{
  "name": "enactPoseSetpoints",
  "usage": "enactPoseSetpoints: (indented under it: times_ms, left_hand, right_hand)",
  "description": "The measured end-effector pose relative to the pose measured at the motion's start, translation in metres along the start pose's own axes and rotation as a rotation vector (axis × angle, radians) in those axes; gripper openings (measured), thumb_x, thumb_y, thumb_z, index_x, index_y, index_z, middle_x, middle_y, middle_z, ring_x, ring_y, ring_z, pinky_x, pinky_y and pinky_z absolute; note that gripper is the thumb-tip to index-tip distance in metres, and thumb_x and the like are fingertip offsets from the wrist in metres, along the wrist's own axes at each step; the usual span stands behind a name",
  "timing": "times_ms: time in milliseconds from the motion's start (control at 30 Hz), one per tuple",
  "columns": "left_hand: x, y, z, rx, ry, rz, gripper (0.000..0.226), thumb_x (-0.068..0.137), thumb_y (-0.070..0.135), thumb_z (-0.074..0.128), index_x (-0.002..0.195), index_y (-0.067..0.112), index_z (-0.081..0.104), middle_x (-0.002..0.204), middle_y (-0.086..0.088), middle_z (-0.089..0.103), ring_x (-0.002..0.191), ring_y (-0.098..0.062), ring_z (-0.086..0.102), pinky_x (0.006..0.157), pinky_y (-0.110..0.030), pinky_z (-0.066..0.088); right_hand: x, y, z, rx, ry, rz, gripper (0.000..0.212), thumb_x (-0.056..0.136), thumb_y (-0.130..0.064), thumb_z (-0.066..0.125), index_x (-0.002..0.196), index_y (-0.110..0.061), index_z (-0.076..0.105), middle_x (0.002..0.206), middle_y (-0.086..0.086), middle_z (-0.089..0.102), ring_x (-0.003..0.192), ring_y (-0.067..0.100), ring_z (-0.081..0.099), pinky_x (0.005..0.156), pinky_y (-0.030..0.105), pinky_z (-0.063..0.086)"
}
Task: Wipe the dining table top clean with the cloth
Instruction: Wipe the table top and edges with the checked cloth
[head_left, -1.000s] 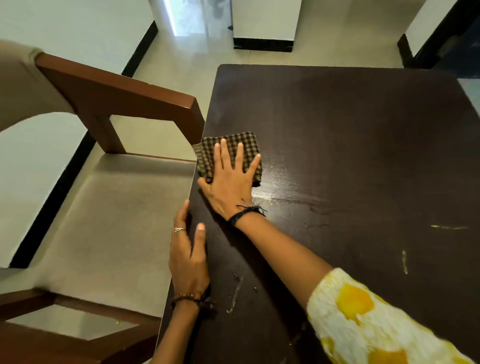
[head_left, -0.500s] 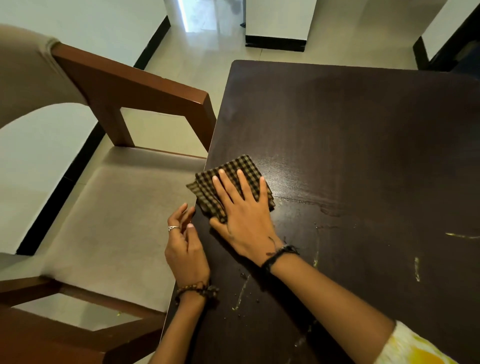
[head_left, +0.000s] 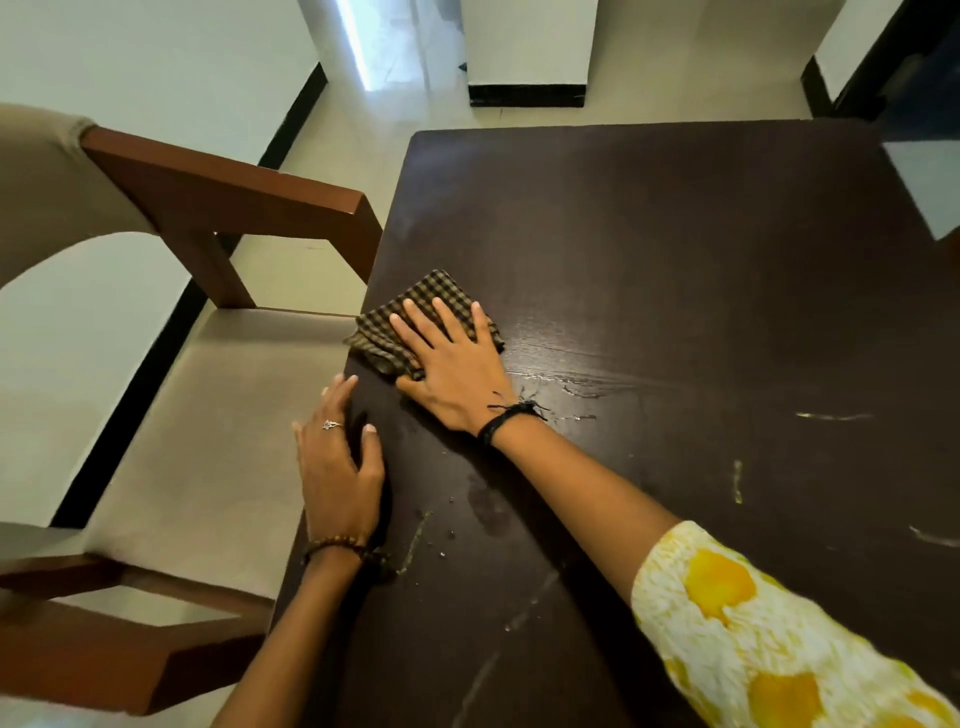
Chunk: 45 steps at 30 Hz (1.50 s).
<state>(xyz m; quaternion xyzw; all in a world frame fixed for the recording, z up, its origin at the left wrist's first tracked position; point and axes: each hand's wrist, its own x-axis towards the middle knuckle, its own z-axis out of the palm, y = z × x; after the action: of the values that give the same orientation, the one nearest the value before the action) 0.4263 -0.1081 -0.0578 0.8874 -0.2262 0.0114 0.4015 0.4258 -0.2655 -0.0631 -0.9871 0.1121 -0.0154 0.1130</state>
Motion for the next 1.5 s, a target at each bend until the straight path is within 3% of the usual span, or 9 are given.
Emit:
enactPoseSetpoints:
  times_ms: [167, 333, 467, 633, 833, 1000, 1133, 1300, 1500]
  left_hand:
    - [-0.037, 0.048, 0.019, 0.108, -0.292, 0.193, 0.054, 0.092, 0.028, 0.048, 0.139, 0.037, 0.023, 0.148, 0.012, 0.019, 0.138, -0.010, 0.009, 0.110, -0.053, -0.003]
    - [-0.071, 0.101, 0.070, 0.351, -0.514, 0.206, 0.049, 0.093, 0.047, 0.031, 0.139, 0.047, 0.013, 0.154, 0.010, 0.008, 0.141, -0.013, -0.004, 0.101, -0.062, -0.019]
    - [-0.079, 0.119, 0.087, 0.374, -0.504, 0.099, 0.045, 0.094, 0.045, 0.034, 0.138, 0.042, 0.025, 0.155, 0.006, 0.006, 0.141, -0.020, -0.006, 0.102, -0.065, -0.011]
    - [-0.081, 0.117, 0.088, 0.404, -0.493, 0.097, 0.047, 0.094, 0.044, 0.034, 0.139, 0.041, 0.022, 0.155, 0.005, 0.006, 0.141, -0.019, -0.004, 0.103, -0.064, -0.009]
    - [-0.112, 0.141, 0.096, 0.228, -0.337, 0.189, 0.068, 0.094, 0.026, 0.041, 0.141, 0.025, -0.007, 0.153, 0.006, -0.009, 0.141, -0.012, 0.001, 0.110, -0.054, -0.002]
    - [-0.129, 0.170, 0.120, 0.073, -0.350, 0.297, 0.074, 0.094, 0.027, 0.042, 0.137, 0.031, -0.018, 0.148, 0.013, -0.018, 0.138, -0.004, -0.006, 0.112, -0.035, -0.011]
    - [-0.138, 0.182, 0.137, 0.134, -0.462, 0.331, 0.071, 0.094, 0.035, 0.040, 0.139, 0.026, -0.014, 0.149, 0.009, -0.018, 0.136, -0.005, -0.017, 0.113, -0.038, -0.011]
    - [-0.145, 0.179, 0.147, 0.237, -0.499, 0.335, 0.066, 0.094, 0.041, 0.033, 0.141, 0.025, -0.011, 0.149, 0.008, -0.016, 0.138, -0.008, -0.015, 0.113, -0.038, -0.012]
    - [-0.146, 0.177, 0.149, 0.263, -0.465, 0.350, 0.062, 0.095, 0.040, 0.034, 0.141, 0.022, -0.004, 0.150, 0.006, -0.005, 0.138, -0.009, -0.005, 0.114, -0.040, -0.007]
  right_hand:
    - [-0.064, 0.080, -0.024, -0.017, 0.003, 0.142, 0.066, 0.093, -0.050, 0.035, 0.149, -0.029, 0.007, 0.159, -0.006, 0.004, 0.146, 0.021, 0.001, 0.114, 0.051, -0.007]
    - [-0.143, 0.174, -0.054, -0.016, -0.024, 0.382, 0.065, 0.094, -0.047, 0.036, 0.148, -0.032, 0.004, 0.159, -0.007, -0.001, 0.146, 0.018, -0.002, 0.115, 0.050, -0.006]
    - [-0.194, 0.221, -0.070, 0.032, -0.026, 0.575, 0.063, 0.095, -0.044, 0.037, 0.148, -0.032, 0.004, 0.159, -0.007, -0.002, 0.146, 0.018, -0.003, 0.115, 0.051, -0.006]
    - [-0.175, 0.197, -0.062, 0.038, -0.025, 0.727, 0.066, 0.095, -0.048, 0.033, 0.149, -0.026, 0.001, 0.159, -0.003, -0.007, 0.145, 0.027, -0.008, 0.112, 0.059, -0.008]
    - [-0.138, 0.136, -0.046, 0.008, -0.075, 0.360, 0.067, 0.095, -0.050, 0.032, 0.149, -0.025, 0.000, 0.159, -0.003, -0.007, 0.145, 0.029, -0.009, 0.111, 0.059, -0.011]
    - [-0.166, 0.171, -0.056, 0.013, -0.051, 0.184, 0.061, 0.096, -0.047, 0.033, 0.148, -0.030, 0.007, 0.159, -0.006, 0.002, 0.146, 0.019, -0.001, 0.115, 0.052, -0.007]
    - [-0.210, 0.226, -0.070, 0.020, 0.016, 0.339, 0.061, 0.095, -0.042, 0.036, 0.148, -0.030, 0.009, 0.159, -0.005, 0.003, 0.146, 0.018, 0.000, 0.115, 0.049, -0.006]
    - [-0.254, 0.288, -0.085, 0.041, 0.050, 0.596, 0.060, 0.096, -0.041, 0.036, 0.149, -0.029, 0.010, 0.159, -0.004, 0.002, 0.146, 0.018, 0.000, 0.116, 0.049, -0.005]
    - [-0.297, 0.265, -0.078, 0.048, 0.117, 0.726, 0.063, 0.095, -0.042, 0.038, 0.148, -0.027, 0.009, 0.159, -0.001, 0.002, 0.146, 0.021, 0.000, 0.115, 0.048, -0.006]
